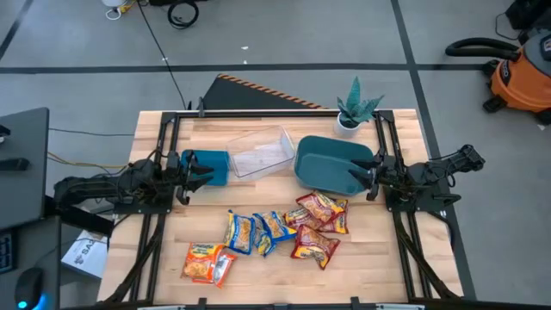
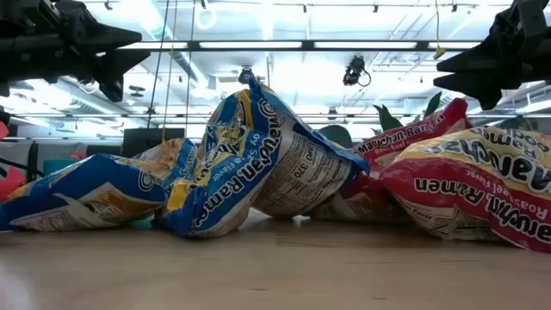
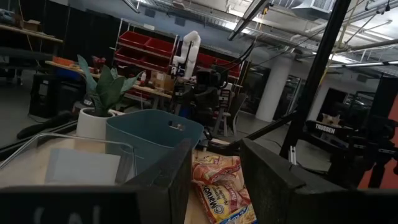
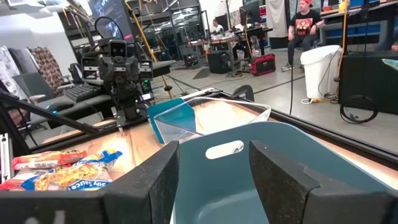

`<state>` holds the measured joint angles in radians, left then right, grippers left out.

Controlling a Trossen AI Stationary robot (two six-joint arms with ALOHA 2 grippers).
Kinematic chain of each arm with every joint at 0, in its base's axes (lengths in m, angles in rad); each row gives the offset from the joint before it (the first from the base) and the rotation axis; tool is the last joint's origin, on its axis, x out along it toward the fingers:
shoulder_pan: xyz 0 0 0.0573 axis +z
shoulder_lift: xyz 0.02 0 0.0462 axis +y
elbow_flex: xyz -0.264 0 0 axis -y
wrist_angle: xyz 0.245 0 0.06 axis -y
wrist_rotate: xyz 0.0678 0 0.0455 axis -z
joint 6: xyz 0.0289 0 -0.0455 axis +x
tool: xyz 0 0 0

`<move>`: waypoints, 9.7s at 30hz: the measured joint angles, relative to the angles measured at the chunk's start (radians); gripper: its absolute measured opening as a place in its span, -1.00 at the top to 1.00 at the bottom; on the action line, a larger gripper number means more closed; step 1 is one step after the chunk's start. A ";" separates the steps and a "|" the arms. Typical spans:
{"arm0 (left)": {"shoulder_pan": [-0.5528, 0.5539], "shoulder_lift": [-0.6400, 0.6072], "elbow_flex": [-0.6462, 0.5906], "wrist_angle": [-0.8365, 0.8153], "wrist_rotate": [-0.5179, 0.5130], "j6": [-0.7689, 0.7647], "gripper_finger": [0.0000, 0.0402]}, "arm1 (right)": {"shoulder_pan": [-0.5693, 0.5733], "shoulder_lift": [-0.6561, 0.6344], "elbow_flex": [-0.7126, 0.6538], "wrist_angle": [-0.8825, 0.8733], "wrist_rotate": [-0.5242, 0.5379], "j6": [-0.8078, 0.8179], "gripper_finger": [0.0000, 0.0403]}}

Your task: Sort Maruchan noodles

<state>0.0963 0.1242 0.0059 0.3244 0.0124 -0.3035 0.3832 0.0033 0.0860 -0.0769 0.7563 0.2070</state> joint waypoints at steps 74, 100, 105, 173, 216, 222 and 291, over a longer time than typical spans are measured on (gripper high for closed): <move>0.000 0.098 0.151 0.013 0.062 -0.133 0.29 | 0.000 0.000 0.000 0.000 0.000 0.000 0.01; -0.326 0.991 0.544 -0.270 -0.103 -0.162 0.30 | 0.000 0.000 0.000 0.001 0.000 0.000 0.01; -0.360 1.105 0.578 -0.304 -0.114 -0.235 0.30 | 0.000 0.000 0.000 0.001 0.000 0.000 0.01; 0.039 0.827 0.677 -0.274 -0.329 0.083 0.97 | 0.000 0.000 0.000 0.001 0.000 0.000 0.01; 0.281 1.336 0.995 -0.826 0.004 0.074 0.79 | 0.000 0.001 0.000 0.024 0.000 0.000 0.01; 0.281 1.335 0.995 -0.803 -0.069 0.155 0.52 | 0.000 0.001 0.000 0.029 0.000 0.000 0.01; -0.365 1.546 1.114 -0.764 -0.101 0.340 0.42 | 0.000 0.005 0.000 0.068 0.000 0.000 0.01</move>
<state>-0.2684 1.6699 1.1198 -0.4394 -0.0883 0.0360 0.3832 0.0082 0.0864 -0.0093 0.7559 0.2070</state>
